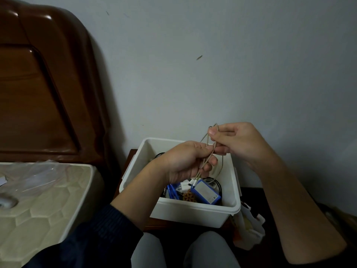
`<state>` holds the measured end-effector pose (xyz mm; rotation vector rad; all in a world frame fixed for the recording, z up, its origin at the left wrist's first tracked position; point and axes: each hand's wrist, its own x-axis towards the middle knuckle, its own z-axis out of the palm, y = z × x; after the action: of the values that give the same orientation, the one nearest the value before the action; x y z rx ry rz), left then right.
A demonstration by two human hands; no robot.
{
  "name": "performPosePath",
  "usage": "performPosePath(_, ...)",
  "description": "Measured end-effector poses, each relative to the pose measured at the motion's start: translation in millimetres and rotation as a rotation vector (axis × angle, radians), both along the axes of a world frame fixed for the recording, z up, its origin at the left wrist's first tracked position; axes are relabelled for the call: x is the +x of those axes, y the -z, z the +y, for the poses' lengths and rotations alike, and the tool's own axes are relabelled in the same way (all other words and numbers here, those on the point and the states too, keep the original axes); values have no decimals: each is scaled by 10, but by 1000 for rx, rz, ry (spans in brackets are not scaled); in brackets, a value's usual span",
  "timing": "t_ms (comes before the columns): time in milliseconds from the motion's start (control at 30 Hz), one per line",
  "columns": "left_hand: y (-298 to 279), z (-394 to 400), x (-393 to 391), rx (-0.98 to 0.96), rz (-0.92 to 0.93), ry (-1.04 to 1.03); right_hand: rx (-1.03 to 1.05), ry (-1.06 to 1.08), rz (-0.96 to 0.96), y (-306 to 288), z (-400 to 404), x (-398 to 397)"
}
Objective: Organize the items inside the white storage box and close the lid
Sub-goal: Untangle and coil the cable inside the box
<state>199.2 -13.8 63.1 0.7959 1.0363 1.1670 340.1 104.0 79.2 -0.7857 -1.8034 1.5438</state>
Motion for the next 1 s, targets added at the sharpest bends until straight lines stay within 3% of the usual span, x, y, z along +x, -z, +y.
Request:
performPosePath(167,-54,-10,-46,-21,40,26,104,41,-68,-3,36,-61)
performPosePath(300,-147,-6,-139,-24,356,-11,355,243,-324,-15,97,-69)
performPosePath(367,-226,-20,-173,0,550,-36,528,127,-446,-45,99,-46)
performPosePath(467,-313,-27,-204,41,742,-52,666,-242,-431,-97,9,-67)
performPosePath(567,-377,-40,-248,180,760,-145,529,-285,-367,-41,47,-156)
performPosePath(667,-439,-40,-337,281,471,-287,258,-119,-355,38,85,-202)
performPosePath(767,-420,-14,-447,304,277,-411,24,88,-168,120,138,-222)
performPosePath(867,-269,28,-460,261,418,-429,-327,234,128,87,189,-275)
performPosePath(1000,-18,64,-285,130,578,-331,-518,190,253,-76,151,-309)
